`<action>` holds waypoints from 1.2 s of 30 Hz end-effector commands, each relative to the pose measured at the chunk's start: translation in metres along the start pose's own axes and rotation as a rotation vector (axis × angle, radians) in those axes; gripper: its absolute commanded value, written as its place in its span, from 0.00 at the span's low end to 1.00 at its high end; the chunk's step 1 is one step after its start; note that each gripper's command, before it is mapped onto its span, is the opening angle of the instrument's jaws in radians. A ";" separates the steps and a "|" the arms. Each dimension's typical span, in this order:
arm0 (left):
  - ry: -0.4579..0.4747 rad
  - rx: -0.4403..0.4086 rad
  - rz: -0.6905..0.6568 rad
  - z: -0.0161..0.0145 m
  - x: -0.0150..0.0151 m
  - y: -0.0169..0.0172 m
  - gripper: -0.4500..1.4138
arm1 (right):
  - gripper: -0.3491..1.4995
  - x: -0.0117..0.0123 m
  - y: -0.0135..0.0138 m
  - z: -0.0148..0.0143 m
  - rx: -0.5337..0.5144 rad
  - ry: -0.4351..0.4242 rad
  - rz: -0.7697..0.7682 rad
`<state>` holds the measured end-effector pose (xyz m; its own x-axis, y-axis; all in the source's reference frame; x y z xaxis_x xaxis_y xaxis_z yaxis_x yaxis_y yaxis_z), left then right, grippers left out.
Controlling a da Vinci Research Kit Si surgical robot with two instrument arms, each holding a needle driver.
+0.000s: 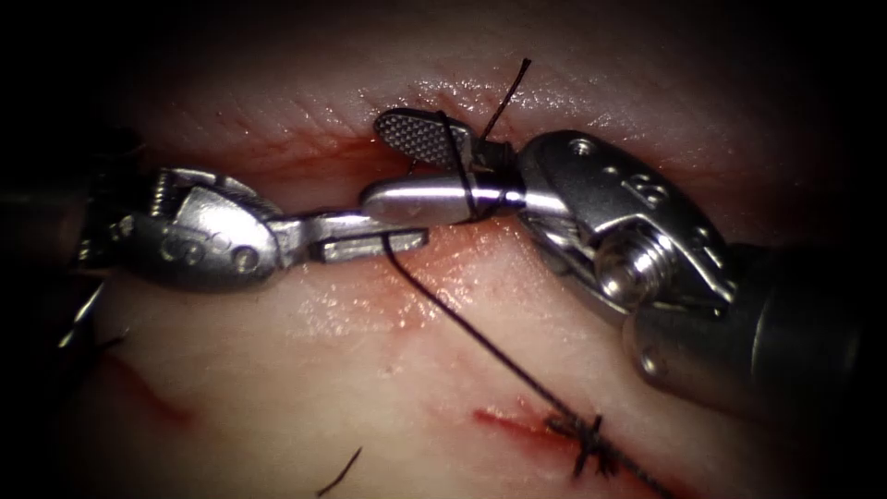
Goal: Wound Closure
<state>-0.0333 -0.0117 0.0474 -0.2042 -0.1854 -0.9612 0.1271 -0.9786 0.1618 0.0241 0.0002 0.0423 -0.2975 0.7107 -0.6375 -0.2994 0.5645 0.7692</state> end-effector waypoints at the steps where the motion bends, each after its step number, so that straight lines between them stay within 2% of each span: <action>1: 0.001 0.000 0.001 0.0006 -0.0003 0.0001 0.00 | 0.62 -0.0002 0.0006 0.0010 -0.010 0.005 -0.002; 10: -0.029 -0.016 0.029 0.0011 0.0022 0.0012 0.00 | 0.58 -0.0004 0.0021 0.0005 -0.110 -0.007 -0.016; 16: -0.038 -0.036 0.041 0.0011 0.0031 0.0019 0.00 | 0.55 0.0000 0.0027 0.0000 -0.121 -0.007 -0.017; 23: -0.077 -0.099 0.166 0.0025 0.0045 0.0022 0.00 | 0.52 -0.0008 0.0028 0.0004 -0.128 -0.019 -0.027; 26: -0.081 -0.100 0.170 0.0029 0.0048 0.0021 0.00 | 0.52 -0.0010 0.0027 0.0004 -0.129 -0.022 -0.029; 36: -0.101 -0.076 0.157 0.0030 0.0045 -0.0011 0.00 | 0.53 -0.0015 0.0020 -0.0006 -0.148 -0.046 -0.053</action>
<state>-0.0365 -0.0113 0.0432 -0.2744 -0.3476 -0.8966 0.2374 -0.9280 0.2871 0.0226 -0.0003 0.0445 -0.2354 0.7012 -0.6730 -0.4501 0.5351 0.7149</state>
